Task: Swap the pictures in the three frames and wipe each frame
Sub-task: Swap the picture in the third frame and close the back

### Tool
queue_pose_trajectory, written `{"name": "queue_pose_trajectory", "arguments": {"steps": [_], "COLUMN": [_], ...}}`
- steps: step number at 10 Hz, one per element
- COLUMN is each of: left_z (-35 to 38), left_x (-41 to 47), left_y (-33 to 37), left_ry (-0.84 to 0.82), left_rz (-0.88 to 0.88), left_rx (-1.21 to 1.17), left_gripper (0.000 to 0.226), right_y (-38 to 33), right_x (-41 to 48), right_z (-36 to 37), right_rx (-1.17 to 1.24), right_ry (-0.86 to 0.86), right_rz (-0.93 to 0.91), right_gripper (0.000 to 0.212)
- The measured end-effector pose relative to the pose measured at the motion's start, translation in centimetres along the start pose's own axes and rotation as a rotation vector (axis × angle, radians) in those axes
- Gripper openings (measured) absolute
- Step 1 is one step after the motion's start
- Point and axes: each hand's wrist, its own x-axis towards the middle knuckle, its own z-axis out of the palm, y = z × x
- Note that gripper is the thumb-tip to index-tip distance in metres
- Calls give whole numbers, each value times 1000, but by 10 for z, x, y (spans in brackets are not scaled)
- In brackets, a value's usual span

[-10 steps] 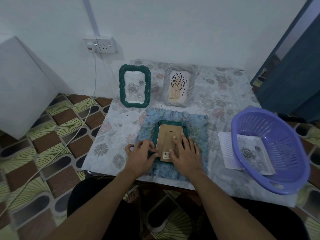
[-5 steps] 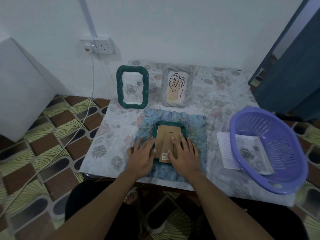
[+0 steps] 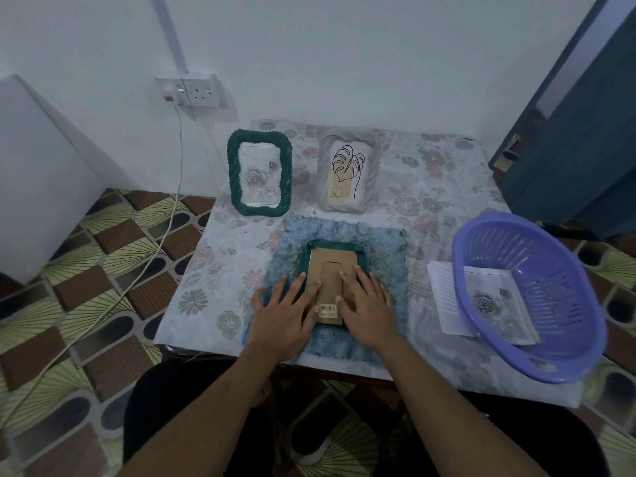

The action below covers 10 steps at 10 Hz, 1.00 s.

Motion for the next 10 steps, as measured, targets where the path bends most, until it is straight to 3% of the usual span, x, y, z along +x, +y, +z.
{"name": "queue_pose_trajectory", "arguments": {"steps": [1,4,6,8,10], "left_z": [0,0,0,-2,-2], "left_x": [-1,-3,-2,-3,-3], "left_y": [1,2,3,3,3], "left_ry": [18,54,44,45,32], "left_rz": [-4,-7,-13,-12,-13], "left_rx": [4,-6,-5,-17,-13], "left_gripper": [54,51,52,52,51], "right_y": [2,10,5,-8,-13], "right_x": [-4,-49,-53,-57,-57], "right_z": [-4,5,5,-1,4], "right_rx": [161,-83,-98,-31,-118], "right_ry": [103,384,432,345,449], "right_rz": [25,98,127,228,224], "right_gripper": [50,24,17,24,28]}}
